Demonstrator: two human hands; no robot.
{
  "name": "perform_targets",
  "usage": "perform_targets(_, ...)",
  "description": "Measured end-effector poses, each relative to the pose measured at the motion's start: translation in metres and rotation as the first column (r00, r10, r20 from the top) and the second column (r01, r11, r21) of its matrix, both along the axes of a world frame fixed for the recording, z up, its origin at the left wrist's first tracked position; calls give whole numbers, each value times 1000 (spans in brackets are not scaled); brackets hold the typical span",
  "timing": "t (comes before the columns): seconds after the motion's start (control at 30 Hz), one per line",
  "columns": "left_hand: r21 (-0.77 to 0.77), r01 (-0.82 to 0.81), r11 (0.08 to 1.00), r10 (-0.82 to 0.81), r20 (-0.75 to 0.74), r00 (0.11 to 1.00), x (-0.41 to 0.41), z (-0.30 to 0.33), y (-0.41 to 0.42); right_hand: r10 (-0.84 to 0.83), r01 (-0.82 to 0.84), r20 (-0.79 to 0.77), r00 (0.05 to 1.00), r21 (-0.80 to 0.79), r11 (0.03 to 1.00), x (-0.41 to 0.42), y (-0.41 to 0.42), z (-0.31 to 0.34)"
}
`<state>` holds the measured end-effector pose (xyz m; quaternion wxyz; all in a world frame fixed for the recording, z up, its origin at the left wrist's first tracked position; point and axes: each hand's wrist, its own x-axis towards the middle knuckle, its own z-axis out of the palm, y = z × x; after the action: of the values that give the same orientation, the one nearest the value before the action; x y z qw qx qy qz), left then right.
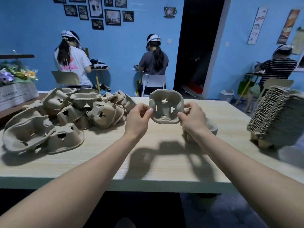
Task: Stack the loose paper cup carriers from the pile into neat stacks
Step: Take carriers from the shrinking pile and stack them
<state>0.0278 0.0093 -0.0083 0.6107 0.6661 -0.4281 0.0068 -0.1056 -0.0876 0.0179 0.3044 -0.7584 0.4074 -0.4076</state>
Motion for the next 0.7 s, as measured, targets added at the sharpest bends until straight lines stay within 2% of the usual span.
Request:
perform_targets(0.2,5,54,999,-54,-56,997,-26,15,-37,-115,117,83,990,-12,993,-30,-27,7)
perform_targets(0.4,73,108,991,-90,-219,972,-49,18,-60,-189,192,80,979,-33,981,-57,-46,10)
perform_targets(0.57,152,121,981,-72,-293,953,-62,16,-70,-238,240,76,968,-12,971,-70,-53,6)
perform_targets(0.7,228,118,967,-48,-292,955,-67,13,-72,-270,269,58,961,21,963,-75,-57,2)
